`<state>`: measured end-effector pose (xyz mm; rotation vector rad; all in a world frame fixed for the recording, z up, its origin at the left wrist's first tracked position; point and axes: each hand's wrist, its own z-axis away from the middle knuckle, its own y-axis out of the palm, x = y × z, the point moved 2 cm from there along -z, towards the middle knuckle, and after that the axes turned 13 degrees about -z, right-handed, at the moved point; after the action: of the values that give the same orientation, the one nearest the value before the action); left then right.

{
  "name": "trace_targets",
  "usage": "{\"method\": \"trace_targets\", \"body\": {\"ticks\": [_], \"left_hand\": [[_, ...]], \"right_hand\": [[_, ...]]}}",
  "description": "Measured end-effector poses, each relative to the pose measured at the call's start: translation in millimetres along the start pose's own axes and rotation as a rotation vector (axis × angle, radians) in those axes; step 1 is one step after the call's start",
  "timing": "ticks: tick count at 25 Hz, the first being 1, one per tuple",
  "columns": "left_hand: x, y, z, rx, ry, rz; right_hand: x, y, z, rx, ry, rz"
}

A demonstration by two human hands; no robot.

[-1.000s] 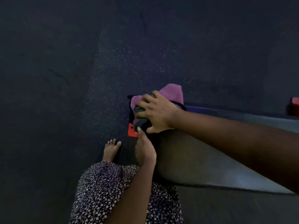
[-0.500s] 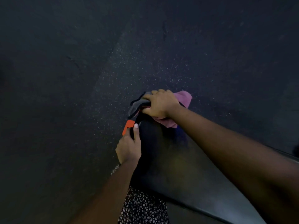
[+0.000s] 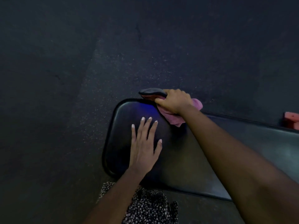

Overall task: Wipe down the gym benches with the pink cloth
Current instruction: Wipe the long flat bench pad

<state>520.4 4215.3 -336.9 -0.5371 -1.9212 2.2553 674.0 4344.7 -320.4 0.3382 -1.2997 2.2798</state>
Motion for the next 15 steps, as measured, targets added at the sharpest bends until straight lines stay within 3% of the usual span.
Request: {"method": "trace_targets", "body": {"ticks": [4, 6, 9, 15], "left_hand": [[-61, 17, -5, 0.051, 0.328, -0.11], [-88, 18, -6, 0.061, 0.398, -0.137], [-138, 30, -15, 0.112, 0.428, -0.103], [-168, 56, -19, 0.01, 0.379, -0.277]], "right_hand": [[-74, -26, 33, -0.045, 0.081, 0.091], [-111, -40, 49, -0.076, 0.131, 0.146], [-177, -60, 77, -0.144, 0.213, 0.198], [-274, -93, 106, -0.147, 0.231, 0.198]]}}
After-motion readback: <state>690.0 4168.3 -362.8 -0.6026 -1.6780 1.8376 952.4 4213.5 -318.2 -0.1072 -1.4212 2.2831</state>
